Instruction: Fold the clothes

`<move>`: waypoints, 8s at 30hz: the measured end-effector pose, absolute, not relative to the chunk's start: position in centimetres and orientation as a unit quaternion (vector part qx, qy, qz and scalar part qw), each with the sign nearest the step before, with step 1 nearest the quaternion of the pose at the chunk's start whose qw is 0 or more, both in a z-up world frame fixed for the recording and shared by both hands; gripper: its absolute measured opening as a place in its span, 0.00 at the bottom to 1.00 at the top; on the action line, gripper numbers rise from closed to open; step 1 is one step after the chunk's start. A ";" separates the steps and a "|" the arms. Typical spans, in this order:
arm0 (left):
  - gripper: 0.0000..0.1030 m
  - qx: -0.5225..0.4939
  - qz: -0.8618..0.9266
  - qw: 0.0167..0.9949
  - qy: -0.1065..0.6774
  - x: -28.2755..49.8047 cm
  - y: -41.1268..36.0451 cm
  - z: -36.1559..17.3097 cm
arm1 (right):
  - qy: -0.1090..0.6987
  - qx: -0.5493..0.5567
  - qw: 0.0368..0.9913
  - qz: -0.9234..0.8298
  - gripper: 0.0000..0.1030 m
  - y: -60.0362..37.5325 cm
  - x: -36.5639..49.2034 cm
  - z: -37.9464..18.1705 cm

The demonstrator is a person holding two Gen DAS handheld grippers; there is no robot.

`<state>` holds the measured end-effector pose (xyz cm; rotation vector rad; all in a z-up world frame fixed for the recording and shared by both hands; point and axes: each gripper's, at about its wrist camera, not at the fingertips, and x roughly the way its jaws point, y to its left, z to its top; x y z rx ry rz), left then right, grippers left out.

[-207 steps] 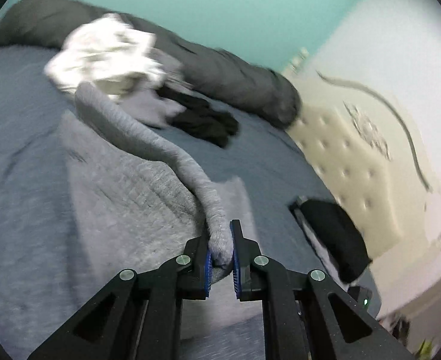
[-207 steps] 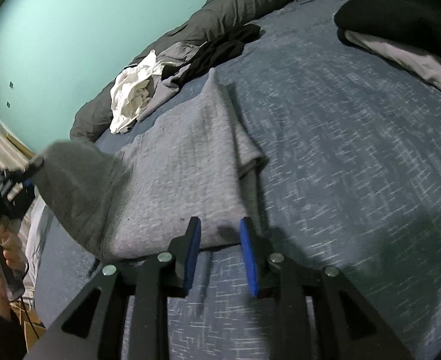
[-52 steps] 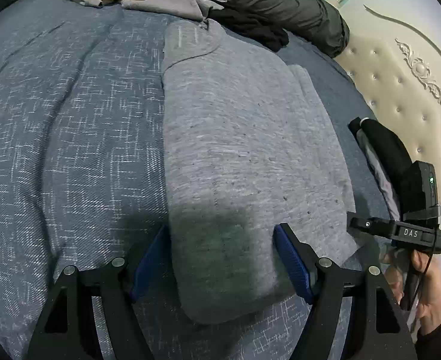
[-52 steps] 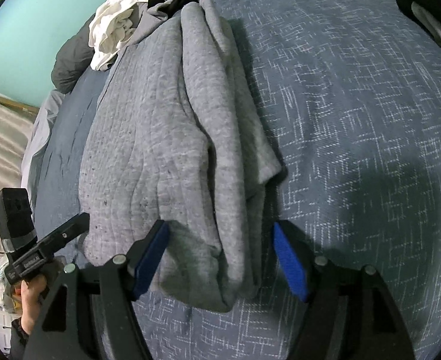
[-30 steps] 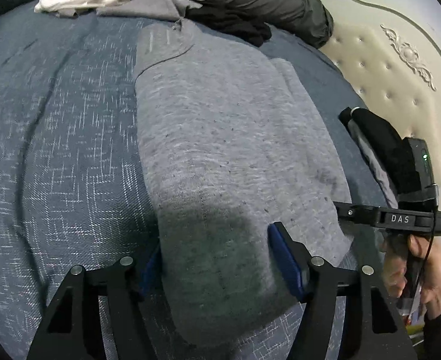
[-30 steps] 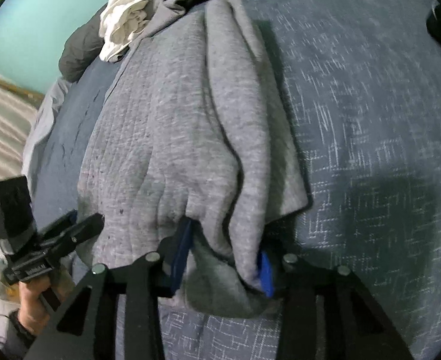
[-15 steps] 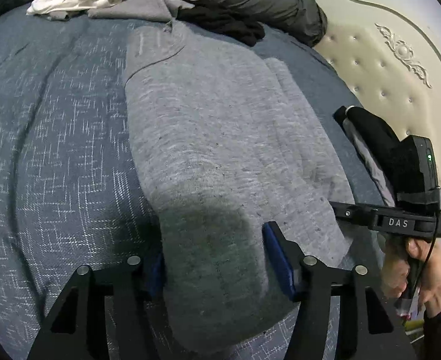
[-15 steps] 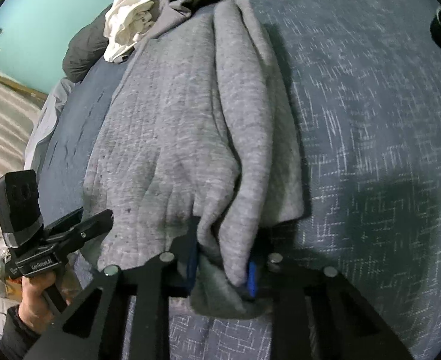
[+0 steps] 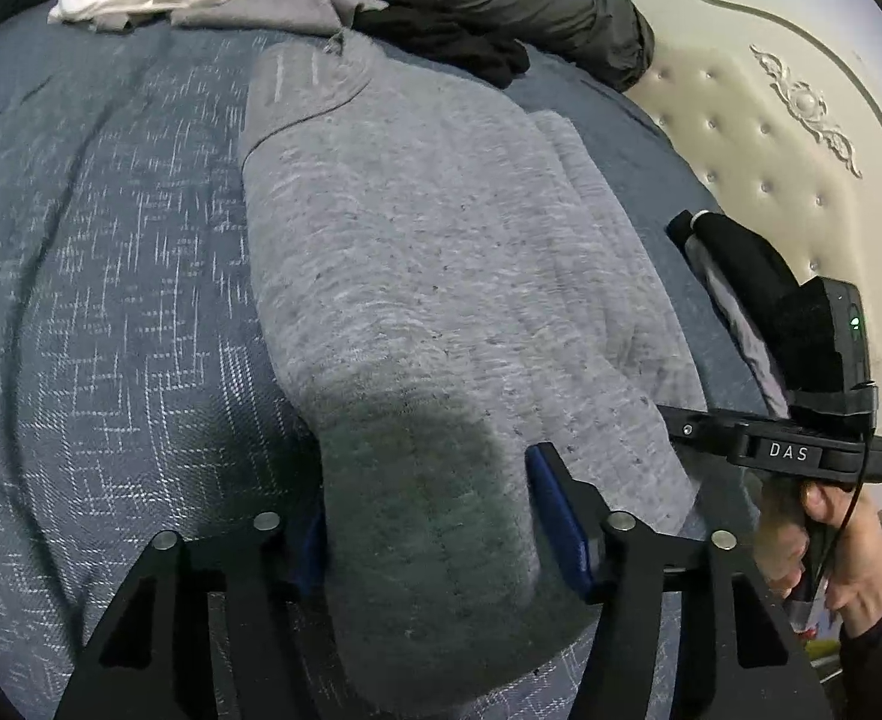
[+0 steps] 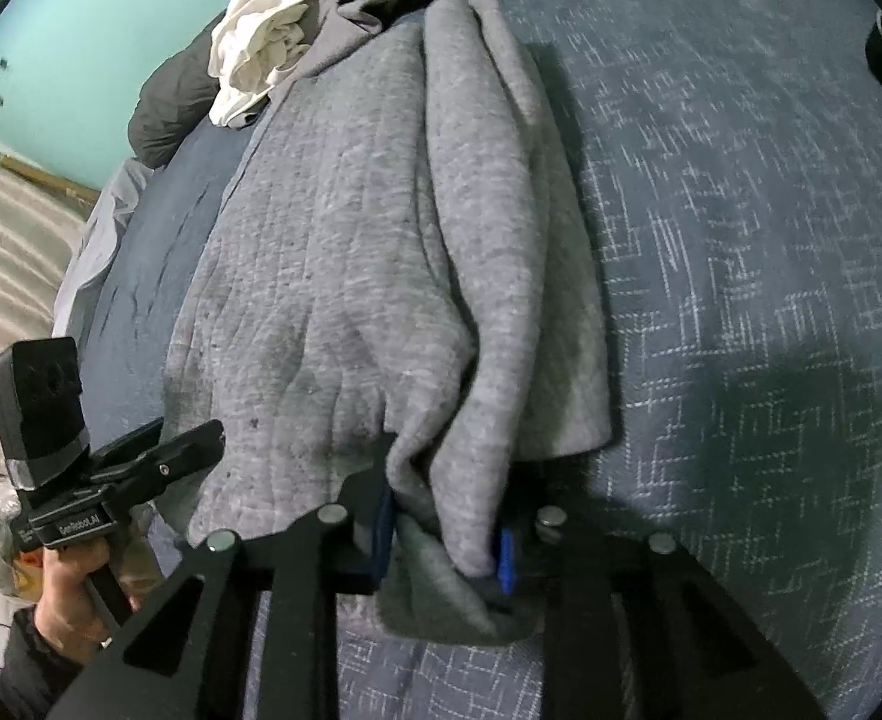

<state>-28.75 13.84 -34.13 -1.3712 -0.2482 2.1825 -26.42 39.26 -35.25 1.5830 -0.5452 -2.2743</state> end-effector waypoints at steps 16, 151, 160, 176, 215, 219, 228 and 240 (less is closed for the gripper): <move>0.40 -0.453 0.845 0.281 -0.054 -26.7 13.8 -28.5 | -0.144 0.496 0.172 -0.839 0.17 41.0 -24.4 -28.9; 0.47 -0.423 0.814 0.395 0.047 -17.5 58.2 -24.0 | -0.178 0.440 -0.073 -0.877 0.00 81.9 -12.1 -23.2; 0.47 -0.411 0.820 0.393 0.059 -17.4 58.3 -22.8 | -0.187 0.360 -0.105 -0.908 0.00 82.3 -9.8 -20.8; 0.47 -0.393 0.827 0.397 0.064 -15.6 58.1 -23.1 | -0.140 0.343 -0.079 -0.926 0.00 77.7 -6.0 -23.3; 0.48 -0.394 0.837 0.376 0.046 -14.2 55.6 -19.8 | -0.187 0.309 -0.164 -0.918 0.00 76.1 -3.0 -20.2; 0.51 -0.391 0.839 0.376 0.037 -13.0 54.5 -18.0 | -0.193 0.294 -0.162 -0.922 0.00 75.4 -1.3 -17.8; 0.58 -0.355 0.853 0.380 0.033 -8.7 51.5 -12.7 | -0.178 0.272 -0.173 -0.930 0.00 72.5 2.7 -12.2; 0.59 -0.318 0.866 0.384 0.030 -4.6 47.7 -7.8 | -0.164 0.254 -0.175 -0.937 0.00 68.7 6.7 -7.7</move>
